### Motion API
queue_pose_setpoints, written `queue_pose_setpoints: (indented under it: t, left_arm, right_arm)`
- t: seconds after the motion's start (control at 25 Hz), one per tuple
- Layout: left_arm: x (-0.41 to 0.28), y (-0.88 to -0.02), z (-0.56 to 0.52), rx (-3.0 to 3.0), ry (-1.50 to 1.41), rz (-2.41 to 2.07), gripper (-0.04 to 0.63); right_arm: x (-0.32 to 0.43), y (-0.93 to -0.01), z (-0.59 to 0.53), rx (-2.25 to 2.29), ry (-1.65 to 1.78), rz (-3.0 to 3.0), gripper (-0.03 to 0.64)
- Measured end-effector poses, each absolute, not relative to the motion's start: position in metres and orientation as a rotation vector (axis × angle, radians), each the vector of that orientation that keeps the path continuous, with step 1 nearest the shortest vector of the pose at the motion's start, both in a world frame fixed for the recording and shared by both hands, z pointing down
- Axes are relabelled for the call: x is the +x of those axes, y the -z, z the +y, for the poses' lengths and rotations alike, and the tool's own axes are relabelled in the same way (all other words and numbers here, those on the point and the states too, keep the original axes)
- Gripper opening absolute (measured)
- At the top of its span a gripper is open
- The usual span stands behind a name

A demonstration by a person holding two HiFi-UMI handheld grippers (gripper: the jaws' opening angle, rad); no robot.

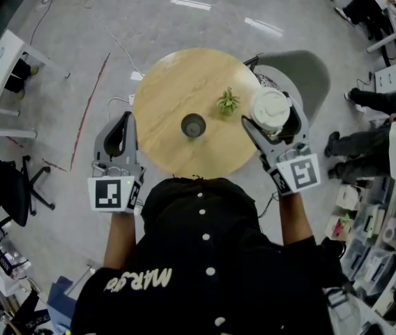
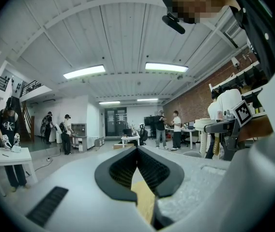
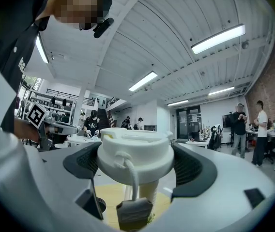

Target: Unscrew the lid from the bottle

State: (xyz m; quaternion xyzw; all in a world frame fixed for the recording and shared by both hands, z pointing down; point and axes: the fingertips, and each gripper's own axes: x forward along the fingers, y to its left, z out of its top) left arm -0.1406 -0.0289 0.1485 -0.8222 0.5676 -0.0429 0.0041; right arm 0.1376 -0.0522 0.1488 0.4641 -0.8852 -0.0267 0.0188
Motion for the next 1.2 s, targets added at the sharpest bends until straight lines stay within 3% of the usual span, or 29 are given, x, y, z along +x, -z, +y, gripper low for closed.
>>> queue_pose_setpoints:
  t: [1.2]
  left_arm:
    - [-0.1346,-0.1541,-0.0350,-2.574,0.161,1.780,0.005]
  right_arm:
    - [0.1371,-0.1501,-0.0601,1.420,0.081,-2.760,0.459]
